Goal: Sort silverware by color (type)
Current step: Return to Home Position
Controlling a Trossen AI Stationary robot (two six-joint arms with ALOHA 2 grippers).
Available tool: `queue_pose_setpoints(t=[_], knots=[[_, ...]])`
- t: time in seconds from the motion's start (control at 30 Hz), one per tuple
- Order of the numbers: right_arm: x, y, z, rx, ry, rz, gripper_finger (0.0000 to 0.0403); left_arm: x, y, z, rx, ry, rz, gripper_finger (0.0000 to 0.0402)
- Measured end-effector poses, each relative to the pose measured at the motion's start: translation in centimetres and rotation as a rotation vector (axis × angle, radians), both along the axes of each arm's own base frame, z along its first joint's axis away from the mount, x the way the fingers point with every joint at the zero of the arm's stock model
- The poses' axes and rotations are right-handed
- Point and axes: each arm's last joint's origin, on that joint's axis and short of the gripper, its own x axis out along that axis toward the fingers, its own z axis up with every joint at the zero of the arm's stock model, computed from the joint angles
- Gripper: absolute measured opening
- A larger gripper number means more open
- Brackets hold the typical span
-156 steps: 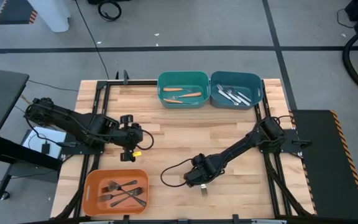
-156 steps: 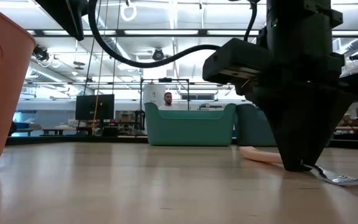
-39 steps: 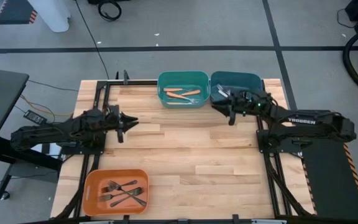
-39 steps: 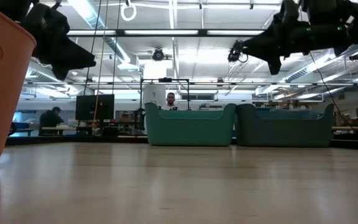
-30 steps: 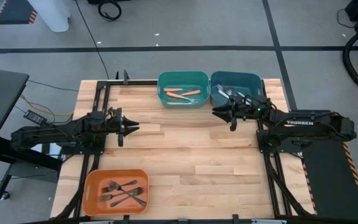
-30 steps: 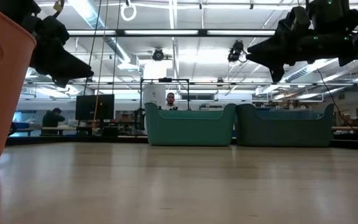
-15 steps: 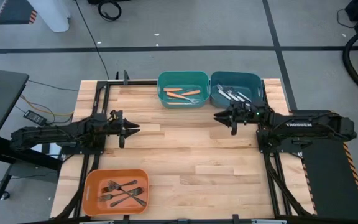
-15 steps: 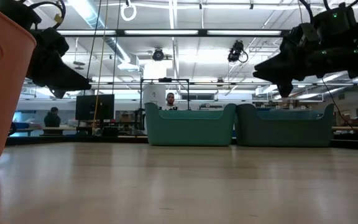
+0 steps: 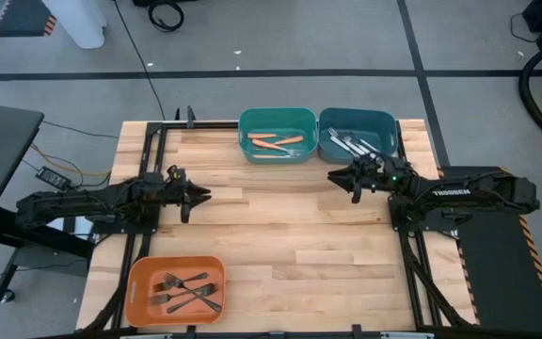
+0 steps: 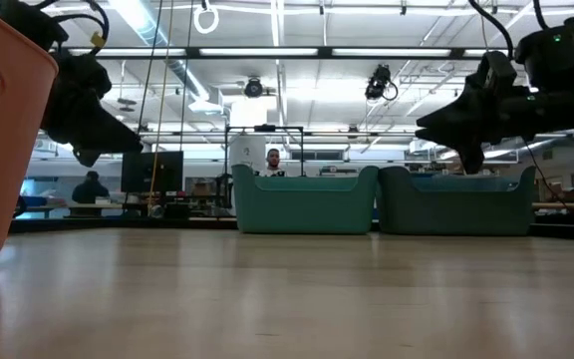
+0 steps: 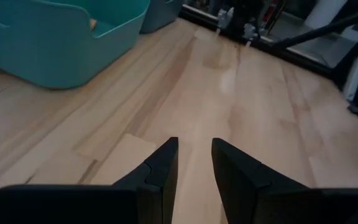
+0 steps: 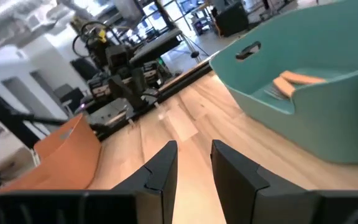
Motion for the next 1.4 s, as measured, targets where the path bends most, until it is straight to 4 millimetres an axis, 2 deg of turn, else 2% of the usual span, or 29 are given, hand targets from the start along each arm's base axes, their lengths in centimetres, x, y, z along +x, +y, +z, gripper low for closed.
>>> queue_pose_setpoints(t=[0.13, 0.3, 0.67, 1.07, 1.4], knots=[[0.0, 0.0, -0.2, 0.053, 0.006, 0.001, 0.0106, -0.1, 0.1, -0.3, 0.005, 0.032, 0.022, 0.0107], [0.0, 0.0, -0.2, -0.013, 0.024, 0.005, 0.0106, -0.2, 0.0, -0.5, -0.003, 0.056, 0.025, 0.0107], [-0.1, 0.1, -0.1, -0.027, 0.02, 0.008, 0.0106, -0.2, 0.0, -0.5, -0.003, 0.054, 0.025, 0.0107], [-2.1, 1.0, 3.7, -0.158, -0.281, 0.003, 0.0106, -0.3, 0.0, -0.2, 0.002, 0.023, 0.024, 0.0107], [-4.5, 2.0, 6.1, -0.262, -0.518, 0.001, 0.0106, -1.2, -0.1, 1.1, 0.027, -0.126, 0.025, 0.0107]])
